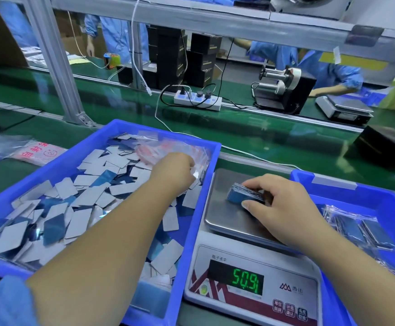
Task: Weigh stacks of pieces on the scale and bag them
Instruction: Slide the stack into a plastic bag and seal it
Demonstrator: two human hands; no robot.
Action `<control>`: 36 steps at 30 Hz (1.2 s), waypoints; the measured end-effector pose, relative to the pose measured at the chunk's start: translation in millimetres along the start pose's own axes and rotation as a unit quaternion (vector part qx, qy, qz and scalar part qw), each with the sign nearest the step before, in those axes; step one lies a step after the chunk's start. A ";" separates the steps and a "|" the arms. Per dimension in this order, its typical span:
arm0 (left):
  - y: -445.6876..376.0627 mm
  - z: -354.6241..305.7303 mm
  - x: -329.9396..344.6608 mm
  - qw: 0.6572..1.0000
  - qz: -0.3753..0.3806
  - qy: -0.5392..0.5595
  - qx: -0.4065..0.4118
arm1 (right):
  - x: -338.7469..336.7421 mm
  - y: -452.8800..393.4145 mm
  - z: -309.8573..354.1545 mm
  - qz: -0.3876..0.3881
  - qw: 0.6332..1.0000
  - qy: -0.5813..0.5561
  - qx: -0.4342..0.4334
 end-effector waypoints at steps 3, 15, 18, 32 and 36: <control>-2.4 1.8 6.9 0.999 -0.003 0.032 -0.017 | -2.1 0.6 -1.8 -0.004 1.000 0.000 0.001; 37.0 -33.4 -34.0 0.933 -0.100 0.265 0.221 | -8.4 -0.3 -12.2 -0.053 0.879 -0.448 0.157; 48.7 -40.2 -34.8 0.918 -0.089 0.282 0.266 | -12.7 -1.6 -14.0 -0.054 0.825 -0.538 0.166; 58.2 -54.2 -30.0 0.910 -0.078 0.179 0.366 | -12.5 -1.6 -13.5 -0.081 0.843 -0.494 0.194; 58.6 -55.8 -26.8 0.914 -0.061 0.196 0.351 | -12.6 -1.4 -12.2 -0.085 0.853 -0.480 0.186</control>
Point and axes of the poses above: each hand's wrist, its own y-axis away from the middle knuckle, its own x-axis out of the palm, z = x × y, the point moved 2 cm from there along -y, towards the middle knuckle, and after that the axes turned 8 degrees about -x, right-handed, at the moved point
